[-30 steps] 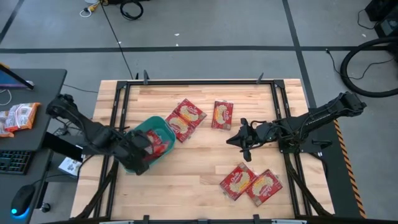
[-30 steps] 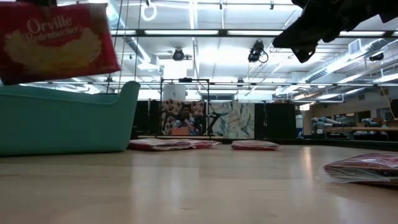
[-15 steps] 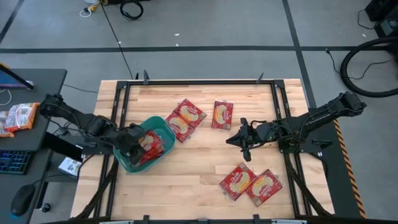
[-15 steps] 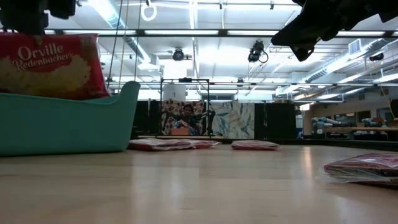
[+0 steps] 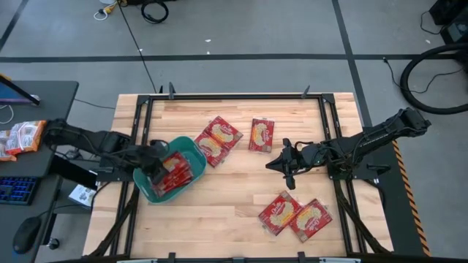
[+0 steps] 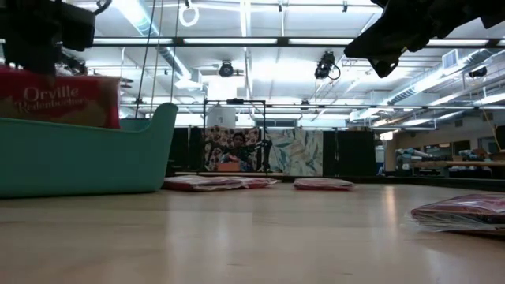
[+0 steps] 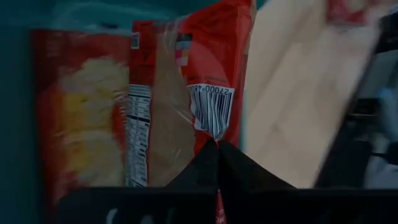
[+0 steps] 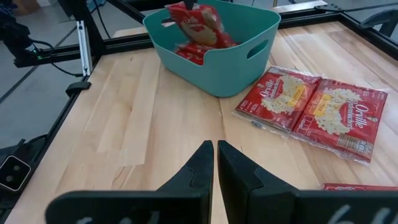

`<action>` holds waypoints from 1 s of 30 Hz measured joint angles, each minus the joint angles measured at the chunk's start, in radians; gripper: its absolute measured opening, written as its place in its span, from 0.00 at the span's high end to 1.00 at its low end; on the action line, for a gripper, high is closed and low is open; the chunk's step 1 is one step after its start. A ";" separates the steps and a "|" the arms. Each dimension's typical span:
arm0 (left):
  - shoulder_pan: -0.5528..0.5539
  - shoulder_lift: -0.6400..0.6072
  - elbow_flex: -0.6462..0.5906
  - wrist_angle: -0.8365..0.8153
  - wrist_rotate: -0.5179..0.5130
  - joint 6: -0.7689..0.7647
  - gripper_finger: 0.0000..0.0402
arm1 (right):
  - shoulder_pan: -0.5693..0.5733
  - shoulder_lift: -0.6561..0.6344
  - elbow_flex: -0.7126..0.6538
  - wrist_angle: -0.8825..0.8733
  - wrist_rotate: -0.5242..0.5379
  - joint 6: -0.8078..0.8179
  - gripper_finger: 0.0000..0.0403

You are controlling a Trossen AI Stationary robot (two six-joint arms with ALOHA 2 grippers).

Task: Sort popcorn bags into baskets
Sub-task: Put the red popcorn bag into the green bin

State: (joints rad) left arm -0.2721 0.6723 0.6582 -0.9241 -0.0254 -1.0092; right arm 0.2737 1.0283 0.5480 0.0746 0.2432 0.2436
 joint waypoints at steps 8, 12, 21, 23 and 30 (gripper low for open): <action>0.057 0.001 0.000 -0.135 -0.030 0.025 0.90 | 0.000 0.000 0.000 0.000 0.000 0.000 0.93; 0.074 0.001 0.000 -0.134 -0.041 0.042 0.88 | 0.000 0.000 0.000 0.000 0.000 0.000 0.93; 0.072 0.124 0.000 -0.008 0.010 0.058 0.78 | 0.000 0.000 0.000 0.000 0.001 0.008 0.93; 0.072 0.186 0.000 0.025 0.048 0.074 0.72 | 0.000 0.000 0.000 0.000 0.001 0.008 0.93; 0.043 0.388 0.001 0.025 0.068 0.078 0.60 | 0.000 0.000 0.000 -0.001 0.000 0.019 0.93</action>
State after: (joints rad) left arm -0.2291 1.0601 0.6588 -0.8993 0.0421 -0.9310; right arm 0.2737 1.0283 0.5480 0.0738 0.2436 0.2623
